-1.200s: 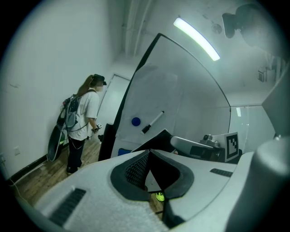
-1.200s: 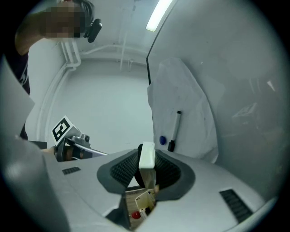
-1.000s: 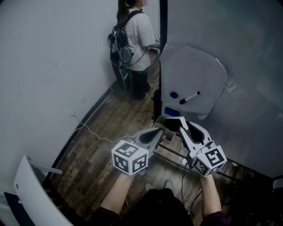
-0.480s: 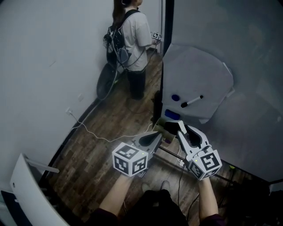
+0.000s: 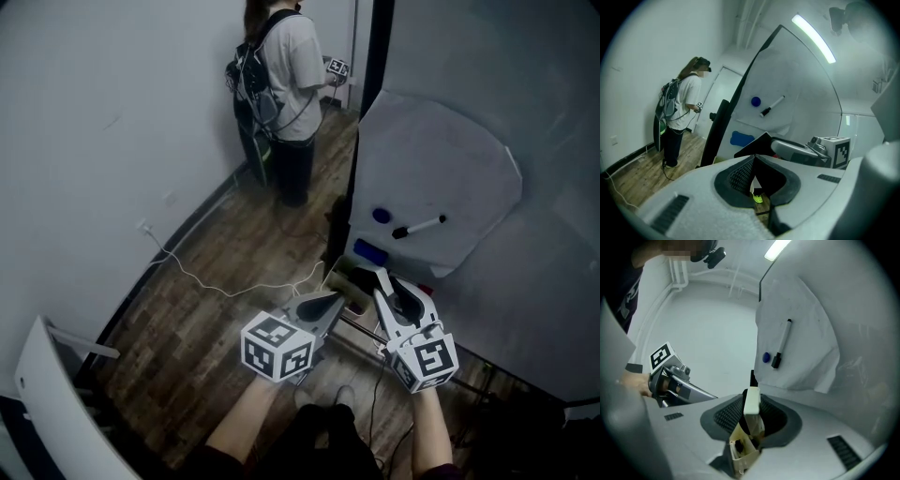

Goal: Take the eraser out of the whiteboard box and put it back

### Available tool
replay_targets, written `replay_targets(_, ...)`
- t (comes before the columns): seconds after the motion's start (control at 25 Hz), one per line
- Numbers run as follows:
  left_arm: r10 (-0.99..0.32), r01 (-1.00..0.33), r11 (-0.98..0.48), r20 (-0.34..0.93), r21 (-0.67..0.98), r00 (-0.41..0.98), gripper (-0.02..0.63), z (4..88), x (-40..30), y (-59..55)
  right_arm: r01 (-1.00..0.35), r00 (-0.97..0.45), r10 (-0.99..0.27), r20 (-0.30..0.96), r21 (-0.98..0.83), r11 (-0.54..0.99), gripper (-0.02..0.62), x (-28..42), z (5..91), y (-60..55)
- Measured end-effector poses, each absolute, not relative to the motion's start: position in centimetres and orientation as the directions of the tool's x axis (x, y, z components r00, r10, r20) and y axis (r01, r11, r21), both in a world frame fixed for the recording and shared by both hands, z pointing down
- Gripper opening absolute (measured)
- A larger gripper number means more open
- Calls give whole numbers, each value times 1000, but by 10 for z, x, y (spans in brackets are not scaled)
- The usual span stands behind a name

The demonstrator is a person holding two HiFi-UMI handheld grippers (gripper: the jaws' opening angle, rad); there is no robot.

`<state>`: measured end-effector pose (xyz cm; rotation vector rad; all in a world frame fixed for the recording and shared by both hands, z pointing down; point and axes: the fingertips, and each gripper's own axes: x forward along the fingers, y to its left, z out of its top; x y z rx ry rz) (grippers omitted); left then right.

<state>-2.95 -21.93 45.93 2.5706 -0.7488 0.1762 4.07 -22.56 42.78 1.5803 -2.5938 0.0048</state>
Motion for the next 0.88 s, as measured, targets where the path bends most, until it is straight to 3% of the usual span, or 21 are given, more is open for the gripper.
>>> replay_targets(0.36,-480,-541,-738,250,403,841,5,469,-26,-221,-833,-484,-864,142,228,504,106,33,441,-234)
replay_targets(0.88,-485,-555,-713,270,428,832,5,493,-23,-225,-795,-541,-817,200,197,574,106,27,472,-249)
